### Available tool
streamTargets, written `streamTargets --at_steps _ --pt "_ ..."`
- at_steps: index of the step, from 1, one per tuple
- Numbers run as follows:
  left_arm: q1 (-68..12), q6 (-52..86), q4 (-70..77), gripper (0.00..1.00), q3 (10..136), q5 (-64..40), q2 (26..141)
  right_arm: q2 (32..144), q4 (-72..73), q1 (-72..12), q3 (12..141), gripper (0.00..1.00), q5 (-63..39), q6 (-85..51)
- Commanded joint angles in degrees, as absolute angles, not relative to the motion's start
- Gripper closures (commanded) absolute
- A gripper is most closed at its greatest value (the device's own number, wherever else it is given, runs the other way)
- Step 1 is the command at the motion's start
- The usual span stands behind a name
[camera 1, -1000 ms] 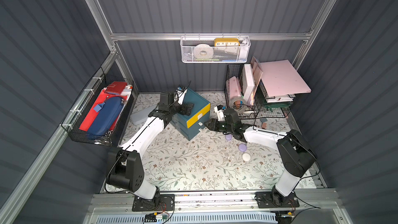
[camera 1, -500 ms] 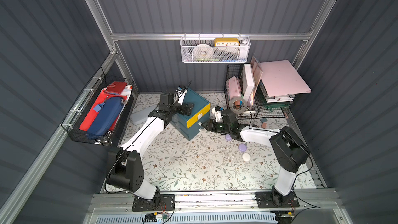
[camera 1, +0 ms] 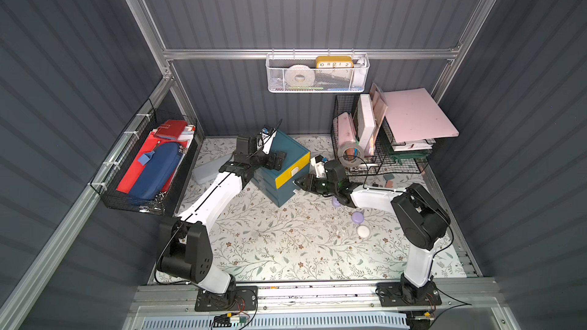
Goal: Put the bluetooth earphones in the drawer according to color
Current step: Open the drawer in the storage box.
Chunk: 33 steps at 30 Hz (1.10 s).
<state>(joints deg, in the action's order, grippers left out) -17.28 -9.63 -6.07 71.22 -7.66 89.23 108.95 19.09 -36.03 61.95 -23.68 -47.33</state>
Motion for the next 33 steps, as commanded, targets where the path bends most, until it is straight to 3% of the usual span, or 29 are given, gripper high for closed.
streamTargets --at_steps 1,19,33 --pt "-17.9 -9.4 -14.1 0.0 70.2 -7.7 91.3 109.9 21.8 -36.4 63.7 0.58 -25.0 -48.3" --pt "-17.9 -9.3 -14.1 0.01 70.2 -8.0 91.5 110.4 23.9 -36.3 63.5 1.0 -25.3 -49.4" --pt "-17.9 -9.4 -14.3 0.01 70.3 -7.9 91.8 107.9 23.0 -36.3 60.7 1.0 -24.5 -48.6"
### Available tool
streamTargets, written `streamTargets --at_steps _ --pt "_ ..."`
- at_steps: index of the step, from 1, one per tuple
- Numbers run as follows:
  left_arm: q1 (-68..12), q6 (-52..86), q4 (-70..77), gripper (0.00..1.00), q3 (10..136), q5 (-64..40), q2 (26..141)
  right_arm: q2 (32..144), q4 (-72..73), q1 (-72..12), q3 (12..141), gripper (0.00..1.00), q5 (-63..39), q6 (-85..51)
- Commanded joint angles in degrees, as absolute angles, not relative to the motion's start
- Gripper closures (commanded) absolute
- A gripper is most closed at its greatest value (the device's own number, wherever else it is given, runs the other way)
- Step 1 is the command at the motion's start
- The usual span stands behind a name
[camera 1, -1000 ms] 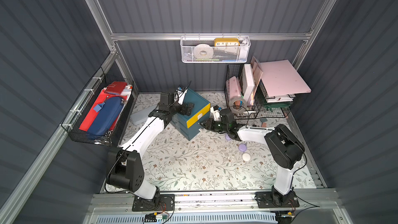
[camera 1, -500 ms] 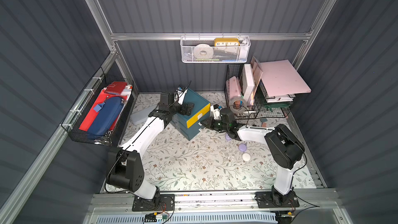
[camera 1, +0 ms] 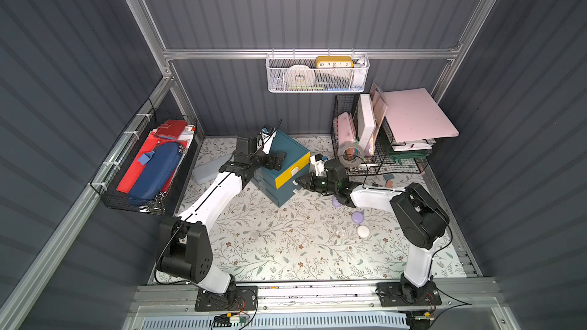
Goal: Put the bluetooth earphones in the drawer according to color
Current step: Open the drawer in the storage box.
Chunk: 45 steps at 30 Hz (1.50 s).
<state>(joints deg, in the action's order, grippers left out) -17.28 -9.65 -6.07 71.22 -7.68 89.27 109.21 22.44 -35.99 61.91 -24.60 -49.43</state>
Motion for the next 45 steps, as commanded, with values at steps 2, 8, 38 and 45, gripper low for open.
streamTargets --at_steps 2,8,38,45 --pt "-17.9 -9.4 -14.3 0.01 70.3 -8.0 91.8 106.8 22.6 -36.2 59.8 1.0 -24.0 -48.2" --pt "-17.9 -9.3 -14.3 0.01 70.3 -8.0 91.7 103.5 19.7 -35.8 57.5 1.0 -22.6 -46.1" --pt "-18.1 -9.2 -14.3 0.01 70.4 -8.1 91.9 94.6 13.3 -33.5 49.5 1.0 -22.2 -43.7" --pt "-18.1 -9.3 -14.3 0.01 70.4 -8.1 92.3 94.7 13.4 -33.5 49.7 0.82 -21.6 -44.4"
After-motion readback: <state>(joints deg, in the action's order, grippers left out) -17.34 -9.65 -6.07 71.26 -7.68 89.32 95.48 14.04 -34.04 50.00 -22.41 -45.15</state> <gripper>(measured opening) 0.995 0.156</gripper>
